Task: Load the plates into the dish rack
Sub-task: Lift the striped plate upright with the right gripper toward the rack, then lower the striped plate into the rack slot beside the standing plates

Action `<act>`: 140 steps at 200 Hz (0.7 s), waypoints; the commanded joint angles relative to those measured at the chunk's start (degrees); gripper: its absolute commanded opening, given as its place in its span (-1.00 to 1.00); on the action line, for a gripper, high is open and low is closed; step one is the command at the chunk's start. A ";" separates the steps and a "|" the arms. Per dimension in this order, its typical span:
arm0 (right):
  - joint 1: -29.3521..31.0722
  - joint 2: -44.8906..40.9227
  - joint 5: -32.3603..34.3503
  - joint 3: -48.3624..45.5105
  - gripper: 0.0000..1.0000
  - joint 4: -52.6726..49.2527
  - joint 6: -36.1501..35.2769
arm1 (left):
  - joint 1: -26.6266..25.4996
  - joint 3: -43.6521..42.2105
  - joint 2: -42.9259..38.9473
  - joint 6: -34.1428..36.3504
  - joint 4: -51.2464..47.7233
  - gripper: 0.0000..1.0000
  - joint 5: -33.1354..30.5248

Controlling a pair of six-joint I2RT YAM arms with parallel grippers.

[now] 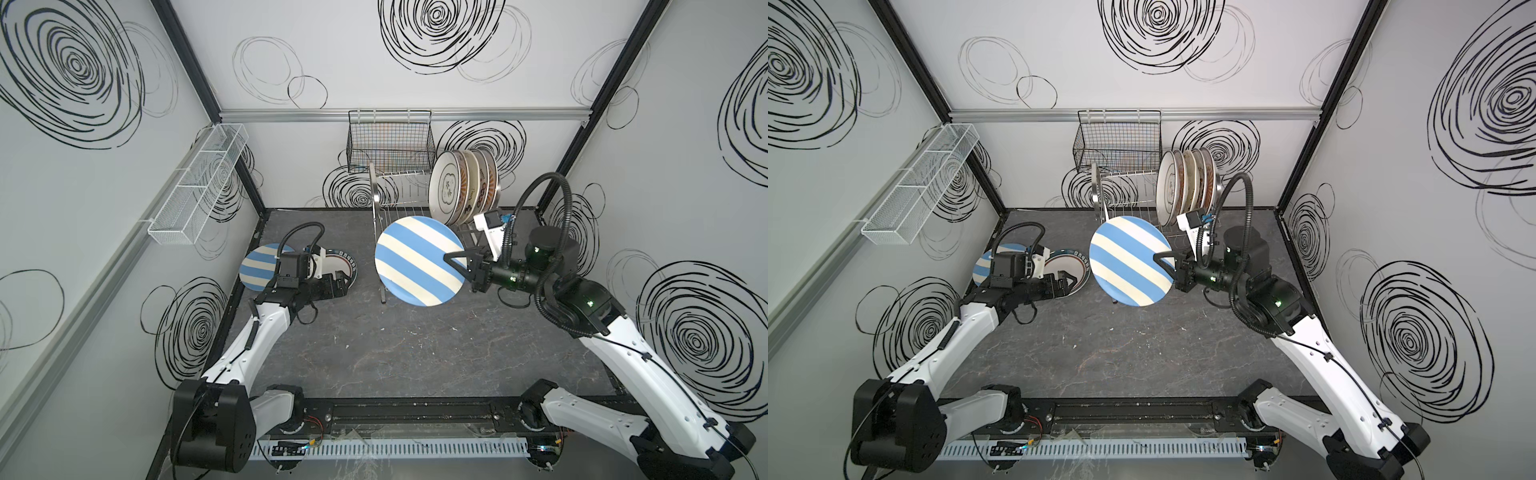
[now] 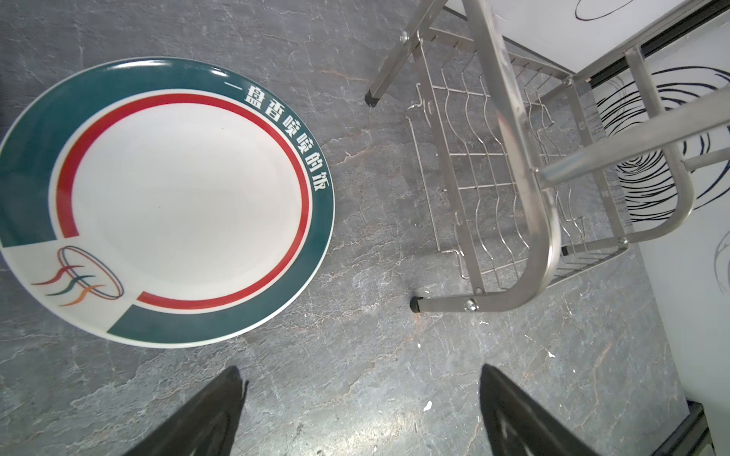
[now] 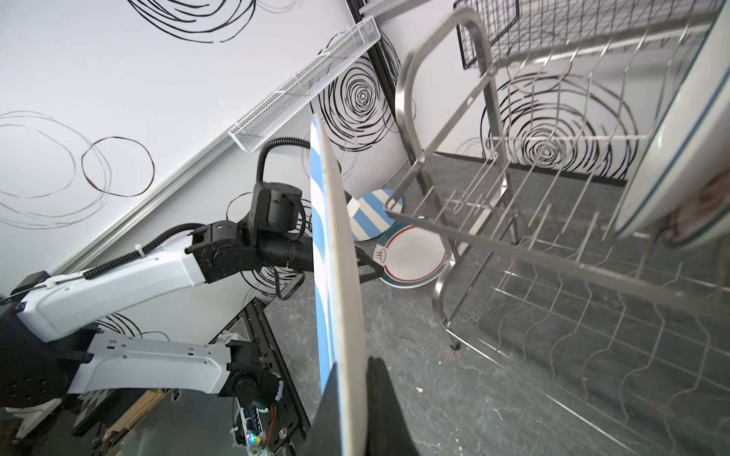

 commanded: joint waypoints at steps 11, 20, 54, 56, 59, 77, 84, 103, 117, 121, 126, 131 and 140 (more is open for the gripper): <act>-0.55 5.21 8.66 12.72 -1.00 -4.71 -4.24 | 1.02 0.62 -0.85 2.02 -0.24 0.92 0.70; -0.56 7.05 12.08 15.81 -1.00 -5.19 -4.53 | 1.03 0.53 -0.95 2.05 -0.24 0.92 0.65; 0.47 12.97 24.50 24.20 -1.00 -4.00 -6.31 | 1.11 0.36 -0.96 1.93 -0.31 0.92 0.57; 0.66 13.32 25.35 24.52 -1.00 -3.89 -6.52 | 1.11 0.36 -1.02 1.97 -0.32 0.92 0.50; 1.06 13.85 26.82 25.32 -1.00 -3.88 -6.75 | 1.07 0.36 -1.03 1.93 -0.33 0.92 0.40; 4.56 17.22 37.04 30.00 -1.00 -4.05 -8.76 | 1.09 0.40 -1.03 2.02 -0.42 0.92 -0.05; 5.99 18.38 41.06 31.53 -1.00 -3.85 -9.53 | 1.11 0.37 -1.04 2.02 -0.41 0.92 -0.05; 9.58 21.15 51.67 34.76 -1.00 -2.67 -11.30 | 1.11 0.36 -0.94 2.02 -0.41 0.92 0.08; 11.33 23.07 57.97 36.24 -1.00 -1.72 -12.23 | 1.10 0.44 -0.78 2.03 -0.28 0.92 0.22; 11.64 23.48 59.48 36.56 -1.00 -1.47 -12.31 | 1.11 0.44 -0.77 2.07 -0.45 0.92 0.28; 11.90 23.94 60.97 36.63 -1.00 -0.98 -12.60 | 1.11 0.44 -0.71 2.02 -0.42 0.92 0.31; 12.37 24.38 62.58 36.64 -1.00 -0.45 -12.84 | 1.11 0.49 -0.77 2.07 -0.42 0.92 0.36; 13.13 25.01 65.26 36.43 -1.00 0.51 -13.42 | 1.12 0.47 -0.77 2.06 -0.43 0.92 0.31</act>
